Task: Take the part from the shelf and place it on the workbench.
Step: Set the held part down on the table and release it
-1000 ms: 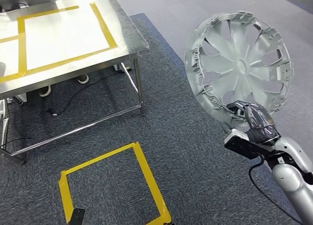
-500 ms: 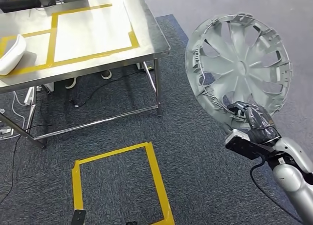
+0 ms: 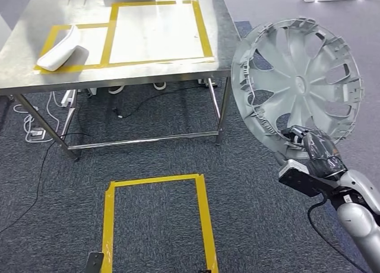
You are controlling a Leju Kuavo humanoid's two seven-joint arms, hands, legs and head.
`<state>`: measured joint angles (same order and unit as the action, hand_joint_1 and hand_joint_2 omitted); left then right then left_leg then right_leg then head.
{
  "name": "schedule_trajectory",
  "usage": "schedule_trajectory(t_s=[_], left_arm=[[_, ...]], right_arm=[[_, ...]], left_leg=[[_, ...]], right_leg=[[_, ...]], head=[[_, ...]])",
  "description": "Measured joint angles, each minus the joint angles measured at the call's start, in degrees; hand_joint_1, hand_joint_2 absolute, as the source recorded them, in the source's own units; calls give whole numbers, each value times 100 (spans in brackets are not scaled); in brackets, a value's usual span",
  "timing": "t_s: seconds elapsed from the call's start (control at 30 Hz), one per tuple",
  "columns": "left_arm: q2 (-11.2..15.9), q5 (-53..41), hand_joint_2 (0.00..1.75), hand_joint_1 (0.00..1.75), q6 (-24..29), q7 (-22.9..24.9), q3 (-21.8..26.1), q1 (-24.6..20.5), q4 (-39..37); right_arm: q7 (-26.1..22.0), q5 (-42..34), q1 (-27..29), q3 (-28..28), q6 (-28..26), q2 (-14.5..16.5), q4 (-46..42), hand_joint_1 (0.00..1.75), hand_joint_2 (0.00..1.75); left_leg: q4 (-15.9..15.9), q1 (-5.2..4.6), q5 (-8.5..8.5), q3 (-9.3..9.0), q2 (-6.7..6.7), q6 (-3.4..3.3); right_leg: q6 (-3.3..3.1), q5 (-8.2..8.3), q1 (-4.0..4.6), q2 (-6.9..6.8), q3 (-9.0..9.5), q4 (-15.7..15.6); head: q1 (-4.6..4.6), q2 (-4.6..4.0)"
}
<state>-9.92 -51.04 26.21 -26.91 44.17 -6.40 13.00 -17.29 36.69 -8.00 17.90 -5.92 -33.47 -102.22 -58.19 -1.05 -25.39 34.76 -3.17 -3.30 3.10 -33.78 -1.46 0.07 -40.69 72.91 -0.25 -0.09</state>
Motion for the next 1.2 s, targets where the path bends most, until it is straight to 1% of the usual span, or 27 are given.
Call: schedule_trajectory(t_s=[0.03,0.1,0.13,0.17,0.23,0.27,0.3,0.37,0.43,0.47,0.5,0.57,0.6,0.63,0.67,0.73,0.8,0.83,0.9,0.93,0.97,1.0,1.03,1.07,1.1,1.13,1.2], left_arm=[[-2,1,175,0,-1,0,0,2,0],[-4,-1,175,0,-9,0,0,-3,0],[-4,-2,175,0,-13,0,0,-5,0],[-3,-2,175,0,-16,1,0,0,0],[2,-2,175,0,-14,2,0,28,0],[3,-2,175,0,-10,2,0,41,0],[4,-3,175,0,-7,2,0,44,0],[1,-5,175,0,-1,2,0,27,0],[-5,-20,175,0,-6,1,0,20,0],[-9,-33,175,0,-14,1,0,25,0],[-11,-49,175,0,-22,0,0,30,0],[-11,-74,175,0,-46,-4,-2,28,0],[-10,-85,175,0,-63,-9,-3,20,0],[-10,-95,175,0,-91,-14,-5,8,0],[-9,-104,175,0,-123,-20,-8,-1,0],[-5,-115,175,0,-200,-31,-13,-11,0],[1,-117,175,0,-250,-40,-17,-17,0],[3,-116,175,0,-262,-41,-19,-28,0],[-2,-116,175,0,-270,-40,-20,-50,0],[-5,-118,175,0,-274,-38,-21,-56,0],[-8,-120,175,0,-283,-37,-21,-57,0],[-9,-123,175,0,-297,-35,-22,-59,0],[-9,-126,175,0,-313,-34,-24,-62,0],[-10,-127,175,0,-329,-34,-25,-67,0],[-10,-129,175,0,-338,-34,-26,-76,0],[-10,-130,175,0,-340,-34,-26,-83,0],[-8,-131,175,0,-339,-33,-26,-89,0]], right_arm=[[2,-1,3,-1,0,-3,0,175,175],[-2,-3,11,-3,-3,-12,-4,175,175],[-3,-4,23,-4,-5,-19,-8,175,175],[-4,-5,36,-7,-10,-24,-13,175,175],[3,-9,54,-13,-17,-30,-21,175,175],[7,-11,59,-19,-20,-31,-26,175,175],[10,-13,67,-27,-21,-32,-33,175,175],[23,4,89,-46,-21,-38,-45,175,175],[57,24,99,-55,15,-43,-47,175,175],[75,12,93,-55,61,-43,-44,175,175],[86,-13,76,-53,118,-43,-36,175,175],[92,-80,-8,-46,219,-43,-4,175,175],[91,-101,-78,-39,246,-41,18,175,175],[91,-112,-163,-30,260,-37,42,175,175],[92,-114,-258,-14,268,-28,65,175,175],[107,-103,-466,30,284,-3,102,175,175],[139,-81,-667,73,299,26,129,175,175],[160,-66,-768,98,305,38,144,175,175],[201,-32,-954,162,310,72,181,175,175],[219,-12,-1031,195,313,95,201,175,175],[235,4,-1106,231,320,120,223,175,175],[251,17,-1183,267,331,143,244,175,175],[264,27,-1262,302,343,163,264,175,175],[274,33,-1339,334,356,179,283,175,175],[282,39,-1410,364,368,194,301,175,175],[286,45,-1467,390,375,207,315,175,175],[291,60,-1540,434,384,229,340,175,175]], left_leg=[[-16,5,-16,-13,-70,11],[-75,5,-55,3,-206,55],[-101,10,-62,27,-266,81],[-115,16,-60,54,-325,105],[-125,35,-58,81,-398,149],[-178,29,-99,102,-323,176],[-316,23,-188,161,-189,208],[-950,33,-506,453,138,271],[-1654,71,-755,804,243,303],[-1764,82,-729,869,248,307],[-1656,88,-598,828,248,303],[-923,82,-176,487,257,269],[-562,65,-38,319,265,247],[-299,46,26,202,273,225],[-185,21,14,160,280,207],[-109,-8,-1,143,277,161],[-35,3,21,98,271,97],[-3,17,28,74,269,62],[5,21,15,61,264,15],[2,19,6,58,258,5],[-2,17,-2,51,250,1],[-10,19,-13,42,239,5],[-24,23,-32,28,227,16],[-47,29,-58,14,215,35],[-84,23,-88,13,202,62],[-119,18,-112,22,188,89],[-161,5,-131,46,169,127]], right_leg=[[3,253,-14,38,146,-379],[3,553,-51,250,483,-1106],[-2,586,-58,331,584,-1294],[-18,552,-53,373,628,-1347],[-65,556,-40,275,661,-1370],[-99,553,-41,223,684,-1380],[-132,550,-42,168,707,-1393],[-189,525,-24,57,752,-1406],[-215,497,-2,-43,783,-1405],[-218,483,3,-80,799,-1405],[-217,468,4,-106,819,-1405],[-200,435,-1,-141,869,-1408],[-183,420,4,-148,879,-1406],[-159,413,5,-153,876,-1406],[-132,413,2,-157,862,-1413],[-60,415,-16,-164,847,-1437],[-15,325,-33,-133,777,-1326],[-5,209,-32,-101,660,-1105],[7,-103,-25,-36,249,-343],[19,-204,-23,-23,37,14],[30,-202,-24,-18,-106,211],[36,-79,-27,-17,-136,173],[40,143,-33,-18,-50,-89],[44,386,-40,-18,110,-492],[45,548,-37,-13,300,-870],[30,628,-32,-6,443,-1141],[-19,595,-8,7,562,-1304]], head=[[-2,0],[-5,1],[-5,1],[-5,2],[-4,2],[-16,2],[-32,2],[-60,2],[-61,2],[-62,2],[-62,2],[-61,2],[-60,2],[-58,2],[-55,2],[-55,2],[-49,2],[-37,2],[-19,2],[-14,2],[-14,2],[-13,2],[-13,2],[-13,2],[-12,2],[-12,2],[-15,2]])
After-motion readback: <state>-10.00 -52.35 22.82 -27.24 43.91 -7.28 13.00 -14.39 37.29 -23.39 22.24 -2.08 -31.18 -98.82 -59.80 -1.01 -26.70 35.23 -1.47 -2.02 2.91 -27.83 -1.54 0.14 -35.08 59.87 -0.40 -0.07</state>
